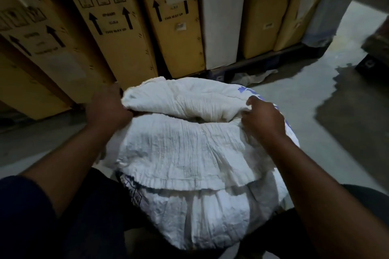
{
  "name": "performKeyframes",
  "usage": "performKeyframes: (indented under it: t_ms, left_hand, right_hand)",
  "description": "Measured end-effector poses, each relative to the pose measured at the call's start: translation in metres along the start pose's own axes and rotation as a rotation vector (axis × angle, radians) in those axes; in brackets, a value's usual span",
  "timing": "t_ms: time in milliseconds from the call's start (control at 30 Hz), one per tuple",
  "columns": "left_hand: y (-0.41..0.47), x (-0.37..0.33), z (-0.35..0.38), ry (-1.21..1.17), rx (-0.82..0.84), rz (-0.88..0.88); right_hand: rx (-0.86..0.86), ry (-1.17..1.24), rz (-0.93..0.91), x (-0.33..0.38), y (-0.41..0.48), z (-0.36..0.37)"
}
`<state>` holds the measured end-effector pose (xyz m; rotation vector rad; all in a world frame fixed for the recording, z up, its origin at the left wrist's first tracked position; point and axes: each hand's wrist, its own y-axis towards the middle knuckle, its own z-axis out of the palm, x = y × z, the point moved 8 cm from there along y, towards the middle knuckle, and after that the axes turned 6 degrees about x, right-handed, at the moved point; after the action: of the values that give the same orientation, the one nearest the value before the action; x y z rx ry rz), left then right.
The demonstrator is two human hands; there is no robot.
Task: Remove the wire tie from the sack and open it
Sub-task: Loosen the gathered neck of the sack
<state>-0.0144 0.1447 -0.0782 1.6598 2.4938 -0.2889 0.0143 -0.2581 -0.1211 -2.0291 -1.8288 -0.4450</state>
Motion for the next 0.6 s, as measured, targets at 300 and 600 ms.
performKeyframes:
  t_ms: [300, 600]
  left_hand:
    - [-0.094, -0.100, 0.092, 0.122, 0.273, 0.696]
    - [-0.143, -0.096, 0.103, 0.336, 0.554, 0.739]
  right_hand:
    - [0.463, -0.061, -0.618, 0.090, -0.064, 0.053]
    - [0.968, -0.300, -0.599, 0.073, -0.084, 0.085]
